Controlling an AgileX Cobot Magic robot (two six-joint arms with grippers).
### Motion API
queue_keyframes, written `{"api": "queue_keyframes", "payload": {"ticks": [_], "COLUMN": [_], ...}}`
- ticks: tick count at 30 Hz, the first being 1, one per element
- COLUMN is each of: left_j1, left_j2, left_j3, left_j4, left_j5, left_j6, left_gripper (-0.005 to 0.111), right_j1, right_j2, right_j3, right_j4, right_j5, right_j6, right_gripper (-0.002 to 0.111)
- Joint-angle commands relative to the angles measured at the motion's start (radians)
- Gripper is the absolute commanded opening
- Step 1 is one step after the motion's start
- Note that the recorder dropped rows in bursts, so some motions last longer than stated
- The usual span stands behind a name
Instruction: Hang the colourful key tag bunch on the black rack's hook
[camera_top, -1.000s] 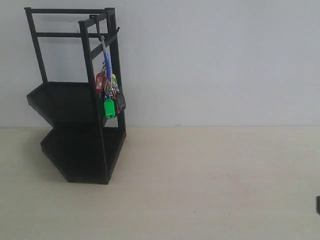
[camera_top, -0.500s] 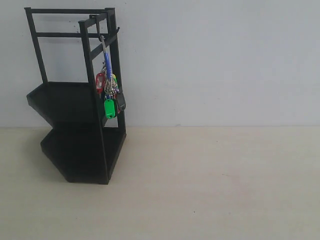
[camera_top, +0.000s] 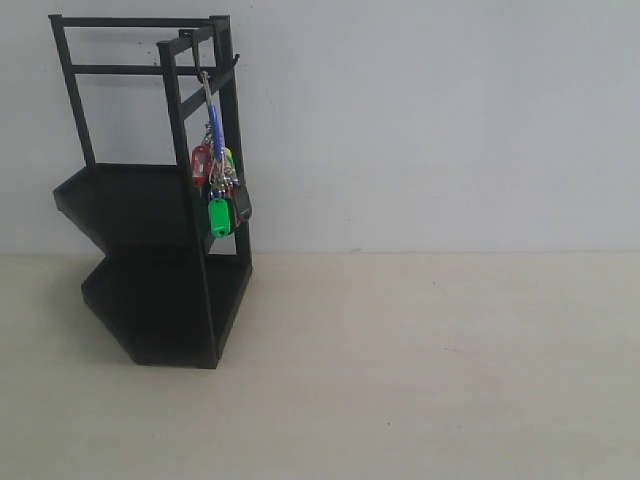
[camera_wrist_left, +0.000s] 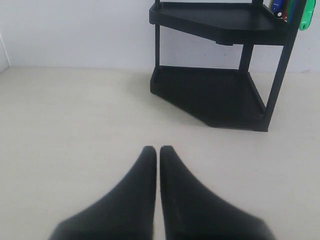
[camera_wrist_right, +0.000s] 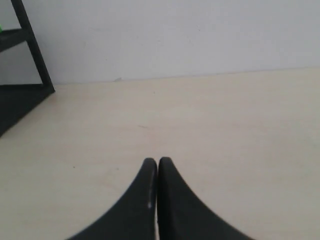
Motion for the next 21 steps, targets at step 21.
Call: {"api": "queue_keyframes", "payload": {"ticks": [21], "left_j1": [0.002], "left_j2": [0.004], "left_j3": [-0.002], "left_j4": [-0.001], "left_j5": [-0.003], "left_j6": [0.0], "left_gripper": [0.004], "right_j1": [-0.042], "right_j2": [-0.006], "right_j3": [0.004], "right_j4": [-0.085], "right_j5": [0.083], "right_j6": [0.07], "right_gripper": [0.0]}}
